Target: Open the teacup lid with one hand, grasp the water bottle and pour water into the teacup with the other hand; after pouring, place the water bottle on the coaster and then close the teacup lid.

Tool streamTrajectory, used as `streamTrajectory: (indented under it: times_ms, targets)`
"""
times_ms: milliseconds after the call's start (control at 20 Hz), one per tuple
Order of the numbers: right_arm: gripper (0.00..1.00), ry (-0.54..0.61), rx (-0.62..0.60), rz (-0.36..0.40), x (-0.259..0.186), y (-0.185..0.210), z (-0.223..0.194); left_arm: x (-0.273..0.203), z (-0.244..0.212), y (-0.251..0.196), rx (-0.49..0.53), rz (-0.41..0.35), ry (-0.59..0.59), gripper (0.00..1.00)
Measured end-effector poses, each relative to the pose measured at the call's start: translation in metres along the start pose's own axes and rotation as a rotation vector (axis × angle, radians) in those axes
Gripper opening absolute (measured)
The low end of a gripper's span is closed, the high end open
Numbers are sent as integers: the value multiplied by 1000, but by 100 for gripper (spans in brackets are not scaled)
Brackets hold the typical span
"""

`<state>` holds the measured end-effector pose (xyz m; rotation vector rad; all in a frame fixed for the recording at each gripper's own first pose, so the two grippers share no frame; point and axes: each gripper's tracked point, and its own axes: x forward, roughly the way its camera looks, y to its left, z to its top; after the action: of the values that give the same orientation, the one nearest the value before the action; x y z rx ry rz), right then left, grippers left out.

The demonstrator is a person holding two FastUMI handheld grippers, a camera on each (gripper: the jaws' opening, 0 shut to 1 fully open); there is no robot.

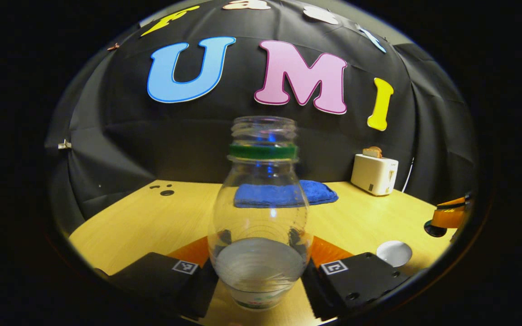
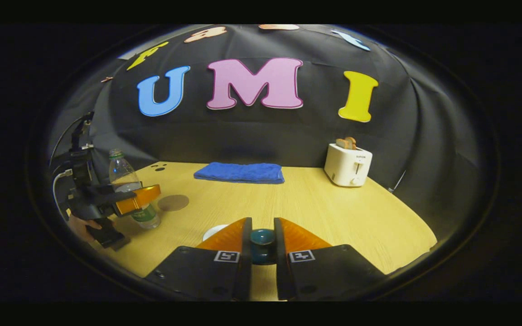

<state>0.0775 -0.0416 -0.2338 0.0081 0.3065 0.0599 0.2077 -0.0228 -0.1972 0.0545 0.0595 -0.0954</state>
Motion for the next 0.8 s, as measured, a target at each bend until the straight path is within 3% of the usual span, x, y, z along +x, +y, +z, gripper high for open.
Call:
streamTrajectory:
  times_ms: [50,150,350,550,800]
  targets:
    - [30,5,4,2,1,0,-1,-1,3,-4,27,-8,4,82]
    - [30,3,3,5,3,-2,-1,1,3,-2,122,20,25,79]
    - [30,-1,2,12,8,-10,1,0,20,-9,412,37,4,78]
    - [30,5,24,3,12,-25,0,8,24,-30,671,-2,12,77]
    - [19,6,16,-22,15,-51,-3,13,8,-66,984,-90,25,77]
